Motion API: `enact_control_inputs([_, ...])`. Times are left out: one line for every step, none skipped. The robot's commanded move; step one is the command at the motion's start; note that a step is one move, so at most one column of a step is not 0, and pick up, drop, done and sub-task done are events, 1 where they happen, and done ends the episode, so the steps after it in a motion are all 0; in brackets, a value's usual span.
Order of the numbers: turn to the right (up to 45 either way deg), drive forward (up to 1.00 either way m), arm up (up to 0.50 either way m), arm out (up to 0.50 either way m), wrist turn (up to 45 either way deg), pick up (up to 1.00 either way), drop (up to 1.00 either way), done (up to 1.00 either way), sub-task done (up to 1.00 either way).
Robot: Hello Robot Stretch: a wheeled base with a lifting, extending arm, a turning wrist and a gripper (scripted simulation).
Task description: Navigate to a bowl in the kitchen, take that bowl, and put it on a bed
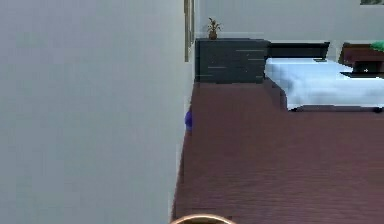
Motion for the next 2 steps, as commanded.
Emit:
enact_control_inputs([0.0,0.4,0.0,0.0,0.0,0.0,0.0,0.0,0.0])
enact_control_inputs([18.0,0.0,0.0,0.0,0.0,0.0,0.0,0.0,0.0])
